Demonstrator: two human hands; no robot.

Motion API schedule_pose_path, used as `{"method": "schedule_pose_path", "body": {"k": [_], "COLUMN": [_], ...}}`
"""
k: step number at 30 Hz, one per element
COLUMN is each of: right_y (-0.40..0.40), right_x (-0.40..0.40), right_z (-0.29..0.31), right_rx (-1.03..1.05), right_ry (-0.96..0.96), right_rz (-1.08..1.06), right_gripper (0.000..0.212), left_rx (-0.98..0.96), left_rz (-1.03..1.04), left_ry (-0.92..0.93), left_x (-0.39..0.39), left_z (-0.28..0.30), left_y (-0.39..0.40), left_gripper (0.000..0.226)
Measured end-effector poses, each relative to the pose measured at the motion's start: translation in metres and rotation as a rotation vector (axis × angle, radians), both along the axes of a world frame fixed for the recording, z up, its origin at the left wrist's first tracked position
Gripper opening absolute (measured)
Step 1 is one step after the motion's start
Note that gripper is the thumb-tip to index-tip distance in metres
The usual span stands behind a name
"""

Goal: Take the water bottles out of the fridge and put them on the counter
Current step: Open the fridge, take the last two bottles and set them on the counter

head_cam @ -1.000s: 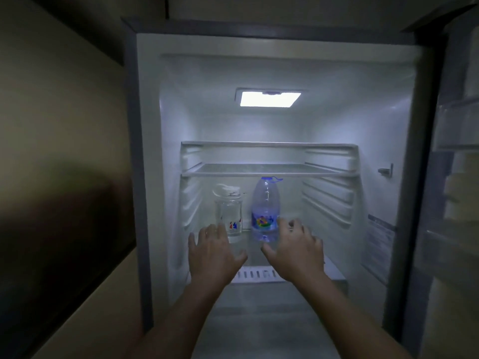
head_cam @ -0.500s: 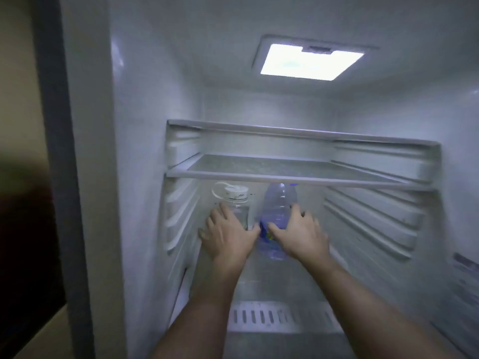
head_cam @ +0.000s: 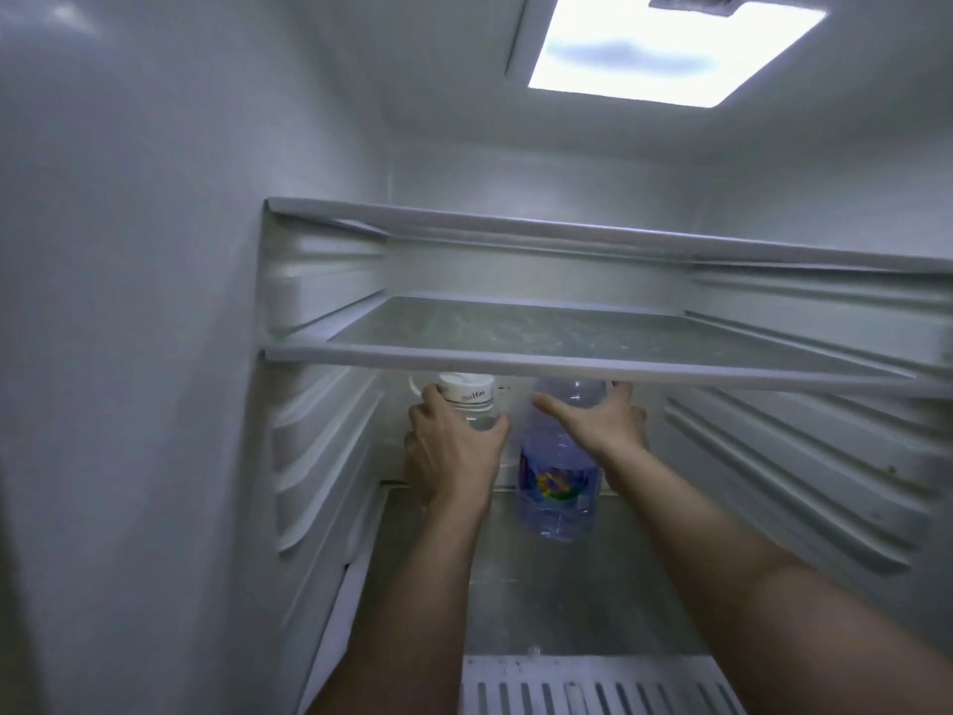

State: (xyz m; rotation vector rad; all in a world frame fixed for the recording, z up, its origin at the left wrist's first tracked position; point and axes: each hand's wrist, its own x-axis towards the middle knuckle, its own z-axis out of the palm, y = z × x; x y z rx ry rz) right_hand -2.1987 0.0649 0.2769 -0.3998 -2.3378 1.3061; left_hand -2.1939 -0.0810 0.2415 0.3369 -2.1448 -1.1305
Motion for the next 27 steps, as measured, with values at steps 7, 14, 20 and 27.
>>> {"method": "schedule_pose_path", "body": {"k": [7, 14, 20, 27], "right_y": [-0.008, -0.013, -0.006, 0.009], "right_x": [-0.018, -0.013, 0.011, 0.061], "right_z": [-0.002, -0.008, -0.017, -0.022], "right_rx": [-0.121, -0.131, -0.166, -0.151], "right_ry": [0.08, 0.214, 0.336, 0.418], "right_rz": [-0.013, -0.069, -0.138, -0.101], "right_gripper": [0.093, 0.067, 0.078, 0.082], "left_rx": [0.078, 0.09, 0.102, 0.115], "left_rz": [-0.024, -0.017, -0.032, -0.073], "left_ry": [0.032, 0.063, 0.081, 0.098], "left_x": [-0.01, -0.008, 0.011, 0.05], "left_z": [-0.004, -0.008, -0.006, -0.006], "left_y": [-0.002, -0.001, 0.005, 0.008], "left_gripper": [0.08, 0.076, 0.078, 0.079]}}
